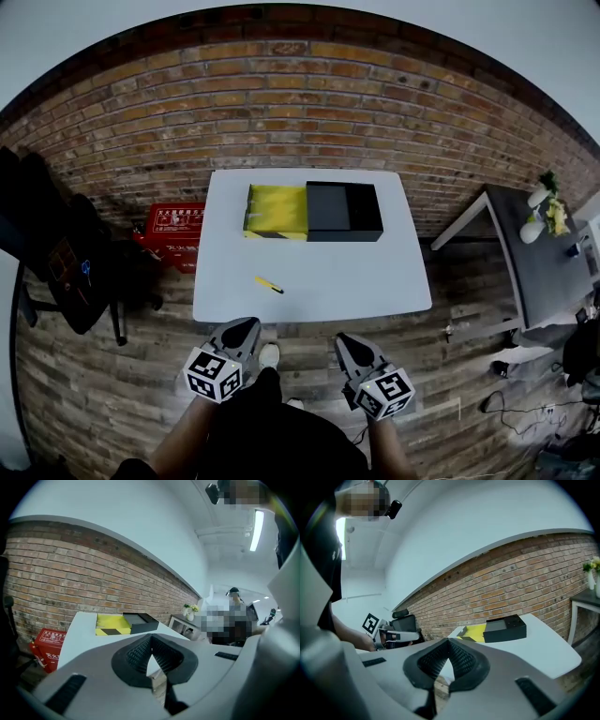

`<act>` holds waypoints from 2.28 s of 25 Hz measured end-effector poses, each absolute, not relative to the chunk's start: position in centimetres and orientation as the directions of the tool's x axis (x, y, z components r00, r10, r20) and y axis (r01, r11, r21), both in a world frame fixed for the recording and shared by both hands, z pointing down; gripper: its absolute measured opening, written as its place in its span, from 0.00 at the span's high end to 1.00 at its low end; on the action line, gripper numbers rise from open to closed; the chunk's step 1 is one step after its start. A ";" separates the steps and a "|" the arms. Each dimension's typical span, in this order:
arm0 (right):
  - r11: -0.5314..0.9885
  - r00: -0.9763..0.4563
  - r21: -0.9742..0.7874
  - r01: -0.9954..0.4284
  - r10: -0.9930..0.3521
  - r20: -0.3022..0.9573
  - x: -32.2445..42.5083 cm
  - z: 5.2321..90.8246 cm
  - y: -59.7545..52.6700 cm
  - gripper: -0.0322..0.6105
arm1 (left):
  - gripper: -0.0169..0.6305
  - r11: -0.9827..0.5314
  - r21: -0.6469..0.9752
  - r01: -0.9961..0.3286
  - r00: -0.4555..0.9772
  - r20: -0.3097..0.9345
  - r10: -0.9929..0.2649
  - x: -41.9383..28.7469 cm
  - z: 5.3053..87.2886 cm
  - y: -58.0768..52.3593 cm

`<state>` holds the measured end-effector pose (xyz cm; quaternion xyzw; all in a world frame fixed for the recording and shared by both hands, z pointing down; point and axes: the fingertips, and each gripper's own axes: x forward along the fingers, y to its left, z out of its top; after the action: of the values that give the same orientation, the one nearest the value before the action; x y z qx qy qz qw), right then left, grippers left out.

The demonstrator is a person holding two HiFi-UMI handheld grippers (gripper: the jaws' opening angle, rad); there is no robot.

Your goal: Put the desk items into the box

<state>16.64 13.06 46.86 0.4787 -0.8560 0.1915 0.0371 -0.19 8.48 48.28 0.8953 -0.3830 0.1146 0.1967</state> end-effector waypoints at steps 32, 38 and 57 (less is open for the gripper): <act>0.440 -0.525 -0.304 -0.845 -0.791 0.315 12.2 48.4 -3.7 0.92 | 0.95 -0.690 0.304 -0.657 0.742 0.423 -0.520 -3.2 53.2 -6.4; 0.542 -0.611 -0.284 -0.791 -0.721 0.326 11.5 48.8 -6.6 0.92 | 0.95 -0.636 0.304 -0.709 0.695 0.455 -0.557 -3.2 54.5 -6.7; 0.831 -0.808 -0.262 -0.490 -0.321 0.494 7.7 57.0 -7.9 0.92 | 0.95 -0.461 0.267 -0.846 0.514 0.634 -0.578 -0.8 62.1 -5.4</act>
<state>7.70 -7.88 56.97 0.2177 -0.9312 0.1922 0.2203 -0.75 -5.36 62.06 0.8219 -0.4331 0.2349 0.2859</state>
